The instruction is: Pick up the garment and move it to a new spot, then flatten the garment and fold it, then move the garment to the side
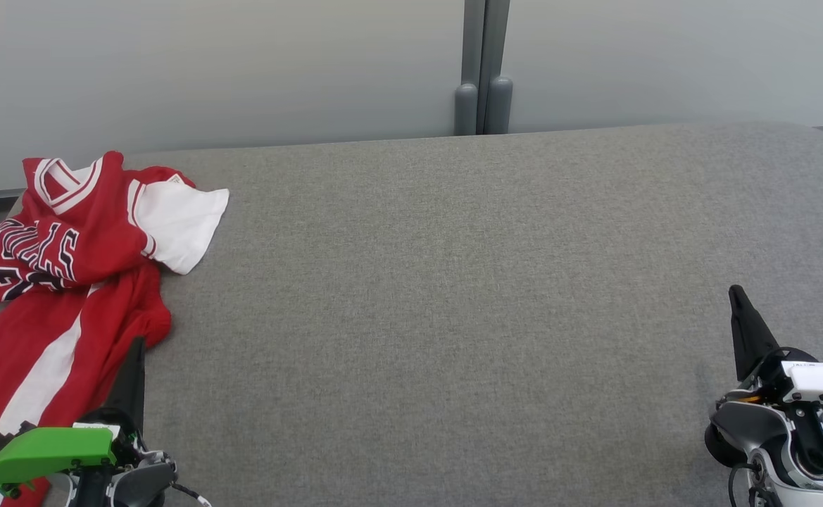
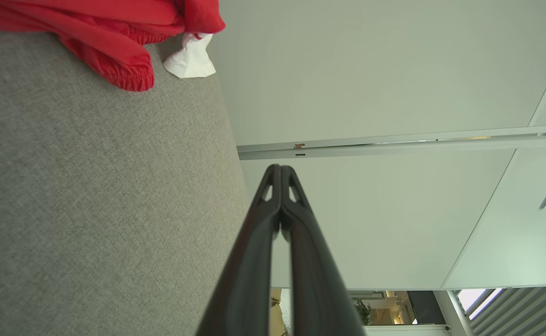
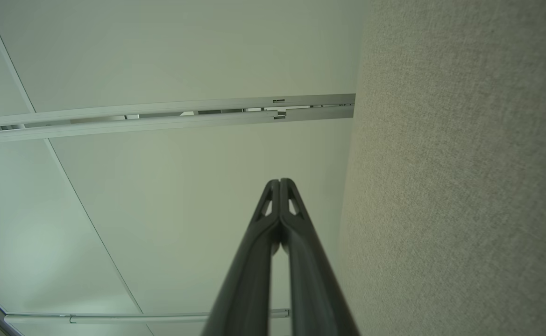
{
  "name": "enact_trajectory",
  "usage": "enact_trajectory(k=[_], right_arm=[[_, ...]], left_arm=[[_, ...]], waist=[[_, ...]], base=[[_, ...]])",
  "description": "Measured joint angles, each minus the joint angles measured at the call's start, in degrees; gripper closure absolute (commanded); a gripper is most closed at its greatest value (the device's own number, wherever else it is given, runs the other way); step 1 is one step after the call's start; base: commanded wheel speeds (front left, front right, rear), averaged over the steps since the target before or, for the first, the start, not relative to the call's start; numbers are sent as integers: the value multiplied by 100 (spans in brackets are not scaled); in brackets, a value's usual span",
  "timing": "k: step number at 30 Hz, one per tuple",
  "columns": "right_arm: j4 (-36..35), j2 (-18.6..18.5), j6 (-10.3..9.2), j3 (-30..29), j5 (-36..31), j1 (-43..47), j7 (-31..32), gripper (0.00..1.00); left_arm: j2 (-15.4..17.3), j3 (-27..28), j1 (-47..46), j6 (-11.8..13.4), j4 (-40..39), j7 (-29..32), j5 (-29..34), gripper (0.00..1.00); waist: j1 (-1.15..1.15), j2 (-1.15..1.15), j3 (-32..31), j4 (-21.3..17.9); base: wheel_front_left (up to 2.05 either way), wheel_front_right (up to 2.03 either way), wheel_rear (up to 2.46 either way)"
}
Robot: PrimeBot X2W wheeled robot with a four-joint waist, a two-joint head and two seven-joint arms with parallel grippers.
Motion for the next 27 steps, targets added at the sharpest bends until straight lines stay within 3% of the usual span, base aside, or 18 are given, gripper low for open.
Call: enact_trajectory(k=[27], right_arm=[[0,0,0,0,0,0,0,100]], left_arm=[[0,0,0,0,0,0,0,100]], waist=[[0,0,0,0]], base=[[0,0,0]])
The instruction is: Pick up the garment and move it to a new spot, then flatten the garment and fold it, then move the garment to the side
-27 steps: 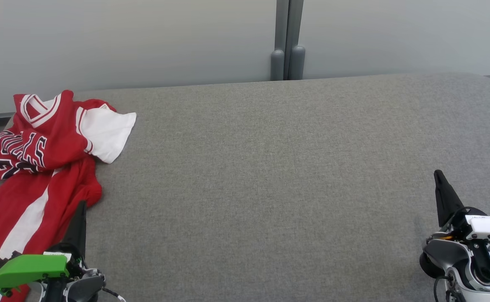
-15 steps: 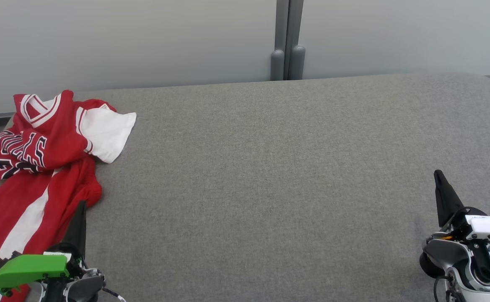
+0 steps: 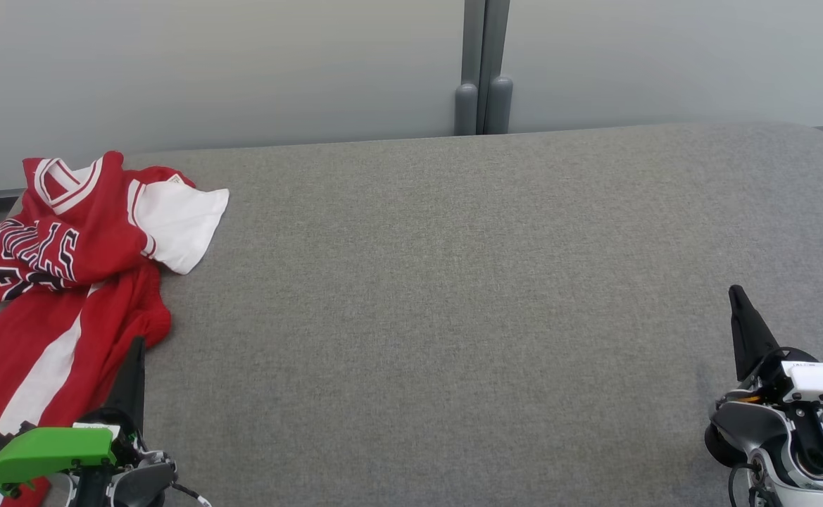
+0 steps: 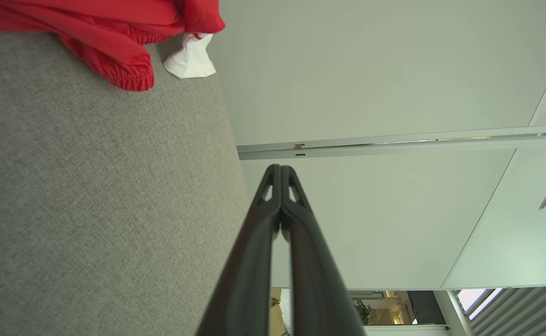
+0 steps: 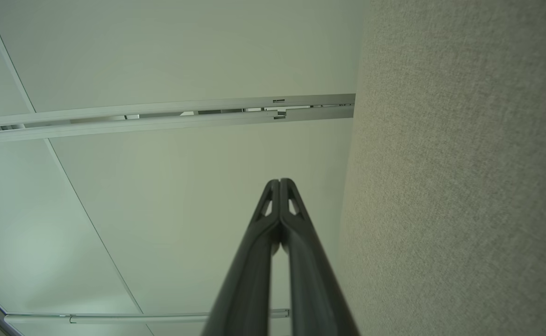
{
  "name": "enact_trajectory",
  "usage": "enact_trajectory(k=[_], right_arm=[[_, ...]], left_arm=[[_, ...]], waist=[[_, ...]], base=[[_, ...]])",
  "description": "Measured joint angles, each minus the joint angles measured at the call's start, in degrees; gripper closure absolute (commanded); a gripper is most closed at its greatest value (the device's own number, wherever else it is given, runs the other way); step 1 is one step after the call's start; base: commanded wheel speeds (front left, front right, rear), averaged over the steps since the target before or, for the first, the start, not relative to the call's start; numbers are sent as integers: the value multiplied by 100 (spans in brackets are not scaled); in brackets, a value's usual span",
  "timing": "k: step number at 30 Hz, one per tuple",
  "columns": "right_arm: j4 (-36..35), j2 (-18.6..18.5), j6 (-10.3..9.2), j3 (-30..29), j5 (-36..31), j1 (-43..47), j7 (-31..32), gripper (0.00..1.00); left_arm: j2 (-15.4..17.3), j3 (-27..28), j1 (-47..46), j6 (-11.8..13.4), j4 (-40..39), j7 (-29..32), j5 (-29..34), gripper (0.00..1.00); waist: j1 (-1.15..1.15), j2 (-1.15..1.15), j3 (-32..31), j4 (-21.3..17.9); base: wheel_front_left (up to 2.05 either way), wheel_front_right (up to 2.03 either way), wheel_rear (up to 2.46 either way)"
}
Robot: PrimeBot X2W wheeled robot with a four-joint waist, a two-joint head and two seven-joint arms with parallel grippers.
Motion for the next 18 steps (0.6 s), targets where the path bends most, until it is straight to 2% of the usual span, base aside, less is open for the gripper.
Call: enact_trajectory(k=[18], right_arm=[[0,0,0,0,0,0,0,100]], left_arm=[[0,0,0,0,0,0,0,100]], waist=[[0,0,0,0]], base=[[0,0,0]])
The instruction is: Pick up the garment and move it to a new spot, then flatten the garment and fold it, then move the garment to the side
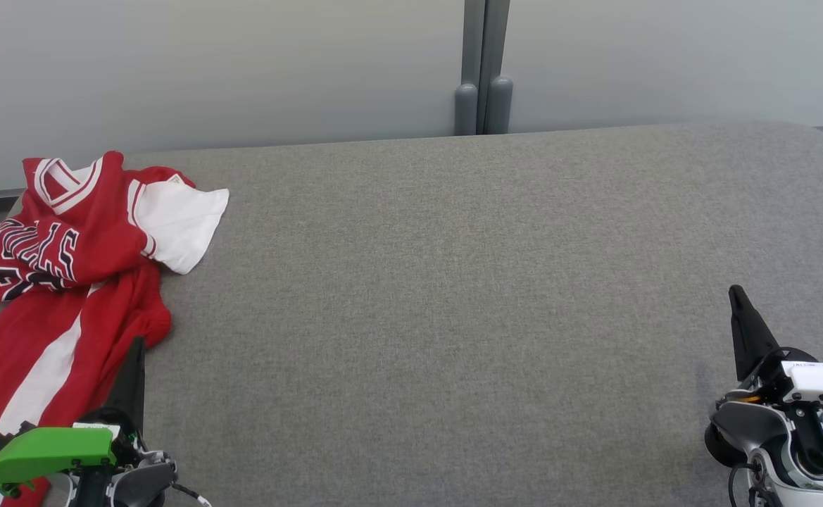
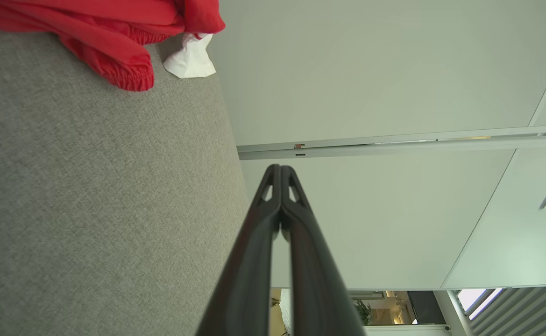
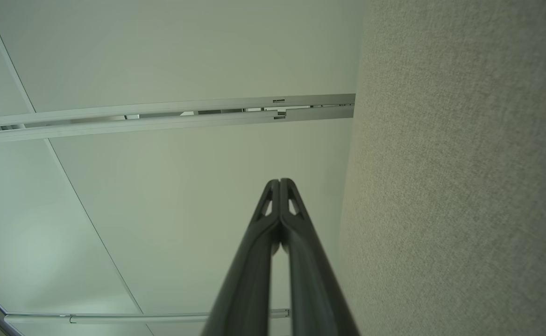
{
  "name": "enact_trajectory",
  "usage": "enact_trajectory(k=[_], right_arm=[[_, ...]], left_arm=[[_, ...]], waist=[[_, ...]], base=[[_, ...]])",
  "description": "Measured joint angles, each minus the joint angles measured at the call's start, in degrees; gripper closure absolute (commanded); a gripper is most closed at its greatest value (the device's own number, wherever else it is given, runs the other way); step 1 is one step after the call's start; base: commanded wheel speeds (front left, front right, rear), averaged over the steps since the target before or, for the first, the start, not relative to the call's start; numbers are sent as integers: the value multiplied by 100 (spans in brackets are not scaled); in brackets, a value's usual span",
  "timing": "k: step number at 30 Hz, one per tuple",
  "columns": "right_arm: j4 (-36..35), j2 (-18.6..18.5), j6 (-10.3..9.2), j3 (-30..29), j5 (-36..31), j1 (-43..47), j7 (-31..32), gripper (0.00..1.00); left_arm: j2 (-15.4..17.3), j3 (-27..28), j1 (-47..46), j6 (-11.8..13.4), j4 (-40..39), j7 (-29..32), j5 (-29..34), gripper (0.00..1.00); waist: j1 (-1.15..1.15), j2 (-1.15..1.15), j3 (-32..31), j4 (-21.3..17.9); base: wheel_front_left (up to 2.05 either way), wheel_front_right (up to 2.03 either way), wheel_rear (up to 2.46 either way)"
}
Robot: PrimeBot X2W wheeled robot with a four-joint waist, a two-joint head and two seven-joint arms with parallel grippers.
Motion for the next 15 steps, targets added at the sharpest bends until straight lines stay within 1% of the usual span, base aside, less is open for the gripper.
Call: enact_trajectory(k=[14,15], right_arm=[[27,9,-1,3,0,13,-1,100],[83,32,-5,5,0,47,-1,0]], left_arm=[[-3,-3,8,2,31,-1,0,100],[-12,-10,41,4,86,-1,0,0]], waist=[[0,0,0,0],[0,0,0,0]], base=[[0,0,0],[0,0,0]])
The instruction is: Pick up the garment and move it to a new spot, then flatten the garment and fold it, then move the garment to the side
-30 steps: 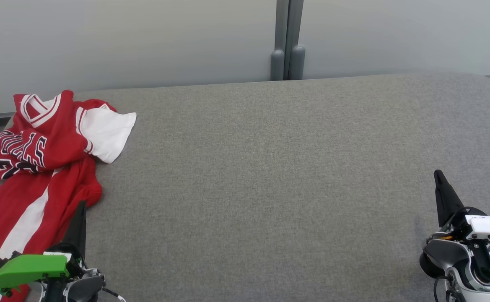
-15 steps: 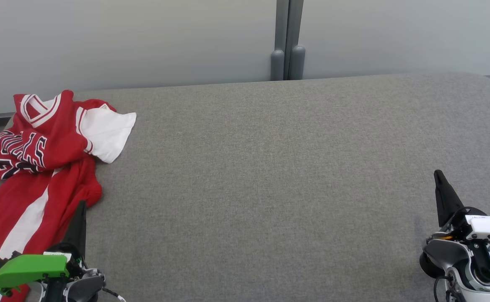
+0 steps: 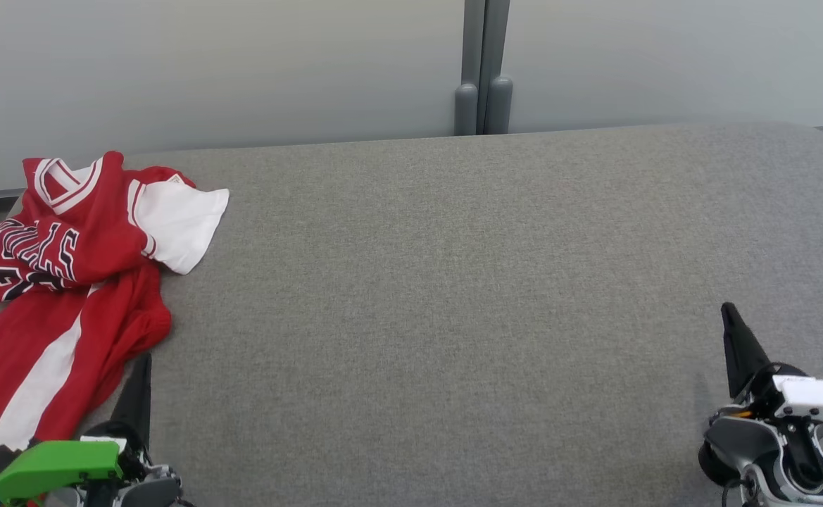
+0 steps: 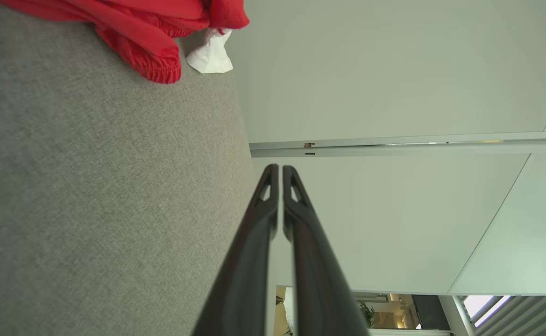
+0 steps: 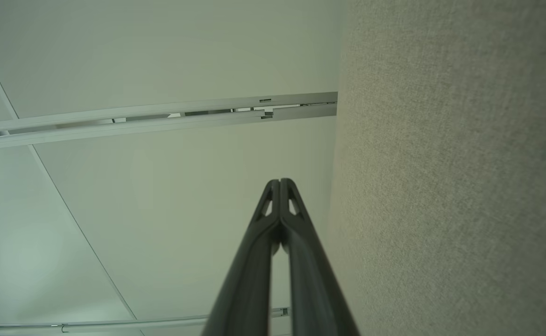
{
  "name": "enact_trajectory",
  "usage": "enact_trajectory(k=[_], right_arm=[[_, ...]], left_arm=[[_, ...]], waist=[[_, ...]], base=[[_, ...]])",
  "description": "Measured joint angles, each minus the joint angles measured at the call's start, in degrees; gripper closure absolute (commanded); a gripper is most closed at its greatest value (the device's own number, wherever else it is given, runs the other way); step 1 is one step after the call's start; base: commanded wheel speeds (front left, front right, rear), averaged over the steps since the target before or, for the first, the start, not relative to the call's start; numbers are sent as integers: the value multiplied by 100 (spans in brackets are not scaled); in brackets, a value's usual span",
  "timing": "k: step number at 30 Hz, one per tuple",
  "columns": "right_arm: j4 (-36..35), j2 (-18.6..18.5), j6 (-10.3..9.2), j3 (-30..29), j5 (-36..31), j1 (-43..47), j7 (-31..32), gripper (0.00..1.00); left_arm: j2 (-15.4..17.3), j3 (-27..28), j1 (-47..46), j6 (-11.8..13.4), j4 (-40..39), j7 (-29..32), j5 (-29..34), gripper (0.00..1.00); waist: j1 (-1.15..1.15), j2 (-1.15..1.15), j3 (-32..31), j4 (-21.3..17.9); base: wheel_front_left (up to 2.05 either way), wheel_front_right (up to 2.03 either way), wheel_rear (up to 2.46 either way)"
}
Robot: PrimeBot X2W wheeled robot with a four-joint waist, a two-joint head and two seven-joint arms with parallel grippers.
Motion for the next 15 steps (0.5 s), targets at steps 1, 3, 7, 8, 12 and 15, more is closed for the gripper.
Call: enact_trajectory(k=[1,3,7,8,12,15], right_arm=[[65,27,-1,11,0,58,-1,100],[199,82,-2,25,0,192,-1,100],[280,152,-3,62,-2,319,-37,0],[275,148,-3,69,-9,318,-55,0],[260,146,-4,114,-103,318,-116,0],[235,143,-7,156,-220,317,-165,0]], left_arm=[[-16,-4,54,0,58,0,-1,100],[-83,-14,171,0,193,0,-1,100],[-131,-82,288,1,285,-16,0,0],[-131,-92,287,1,274,-44,1,0],[-130,-136,287,1,213,-134,110,0],[-129,-188,285,1,145,-191,174,0]], waist=[[0,0,0,0],[0,0,0,0],[0,0,-1,0],[0,0,-1,0],[0,0,-3,-1],[0,0,-6,-2]], base=[[0,0,0],[0,0,0],[0,0,0],[0,0,0],[0,0,0],[0,0,0]])
